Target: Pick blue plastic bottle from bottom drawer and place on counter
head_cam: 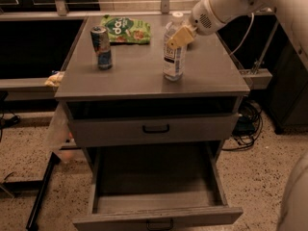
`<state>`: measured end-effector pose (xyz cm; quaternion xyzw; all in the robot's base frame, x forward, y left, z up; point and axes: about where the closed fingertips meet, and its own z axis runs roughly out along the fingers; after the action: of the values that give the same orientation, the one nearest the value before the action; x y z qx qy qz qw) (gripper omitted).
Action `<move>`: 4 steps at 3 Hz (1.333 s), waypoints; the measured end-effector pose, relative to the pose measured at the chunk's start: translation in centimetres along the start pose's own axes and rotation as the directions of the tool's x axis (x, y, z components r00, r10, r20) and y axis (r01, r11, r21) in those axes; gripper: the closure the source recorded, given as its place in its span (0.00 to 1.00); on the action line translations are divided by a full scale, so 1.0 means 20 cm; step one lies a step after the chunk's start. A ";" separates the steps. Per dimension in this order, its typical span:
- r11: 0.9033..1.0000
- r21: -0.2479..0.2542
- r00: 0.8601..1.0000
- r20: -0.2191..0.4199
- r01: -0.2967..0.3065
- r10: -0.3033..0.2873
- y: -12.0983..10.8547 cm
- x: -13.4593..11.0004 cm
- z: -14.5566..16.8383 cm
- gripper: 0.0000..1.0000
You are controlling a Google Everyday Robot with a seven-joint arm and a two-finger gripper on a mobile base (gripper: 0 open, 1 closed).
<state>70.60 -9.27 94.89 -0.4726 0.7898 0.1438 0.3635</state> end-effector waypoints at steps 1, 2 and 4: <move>1.000 0.000 1.000 0.000 0.000 0.000 0.00 0.00 0.00 0.81; 1.000 0.000 1.000 0.000 0.000 0.000 0.00 0.00 0.00 0.58; 1.000 0.000 1.000 0.000 0.000 0.000 0.00 0.00 0.00 0.11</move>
Offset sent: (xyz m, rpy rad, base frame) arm 0.0000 0.0000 0.0000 0.0000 0.0000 0.0000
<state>70.60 -9.25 94.88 -0.4726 0.7898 0.1439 0.3634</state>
